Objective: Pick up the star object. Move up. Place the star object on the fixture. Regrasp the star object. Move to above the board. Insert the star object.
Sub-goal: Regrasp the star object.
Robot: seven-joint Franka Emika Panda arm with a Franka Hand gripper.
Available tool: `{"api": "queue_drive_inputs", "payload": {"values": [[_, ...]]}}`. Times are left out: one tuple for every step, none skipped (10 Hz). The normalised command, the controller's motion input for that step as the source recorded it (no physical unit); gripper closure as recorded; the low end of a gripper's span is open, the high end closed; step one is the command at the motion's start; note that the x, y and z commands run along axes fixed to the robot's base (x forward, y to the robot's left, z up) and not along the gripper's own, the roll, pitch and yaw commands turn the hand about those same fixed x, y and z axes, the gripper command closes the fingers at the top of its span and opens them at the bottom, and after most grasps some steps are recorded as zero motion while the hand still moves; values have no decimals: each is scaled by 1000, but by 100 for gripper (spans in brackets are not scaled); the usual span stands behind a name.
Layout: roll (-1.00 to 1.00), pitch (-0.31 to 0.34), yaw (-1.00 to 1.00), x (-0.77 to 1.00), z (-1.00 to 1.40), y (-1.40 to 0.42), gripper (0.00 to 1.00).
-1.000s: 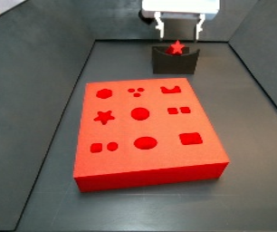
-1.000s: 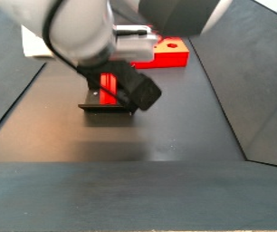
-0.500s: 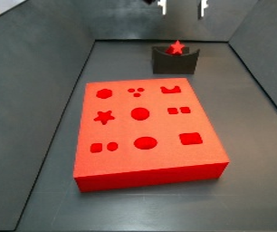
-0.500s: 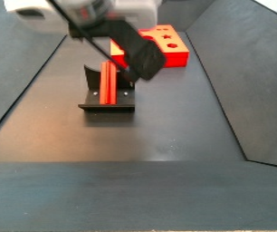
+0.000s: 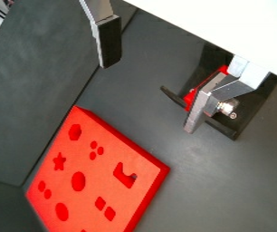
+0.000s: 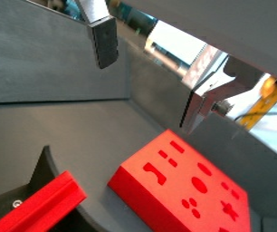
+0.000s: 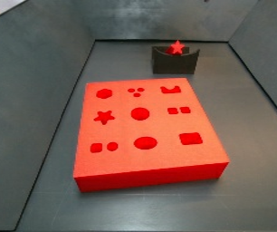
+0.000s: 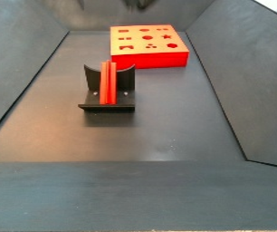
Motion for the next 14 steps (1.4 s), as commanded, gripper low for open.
{"api": "queue_drive_inputs", "payload": {"values": [[1000,25,17,-46,-7,-132,0],[1000,25,17,-28,-12,-5,0],[1000,25,17,-25,1,3,0],[1000,19,17,-28,3,-31,0],[1000,16,17,-36,8,-33,0],[1000,8,18,-43,9,-29,0],[1000,3,18,-47,12,-24,0],[1000,-6,19,-45,8,-24,0],[1000,-10,19,-40,3,-23,0],[1000,-19,20,-30,-2,-22,0],[1000,-25,21,-25,1,-18,0],[1000,-27,21,-26,0,-18,0],[1000,-26,22,-23,4,-19,0],[1000,-21,22,-13,9,-20,0]]}}
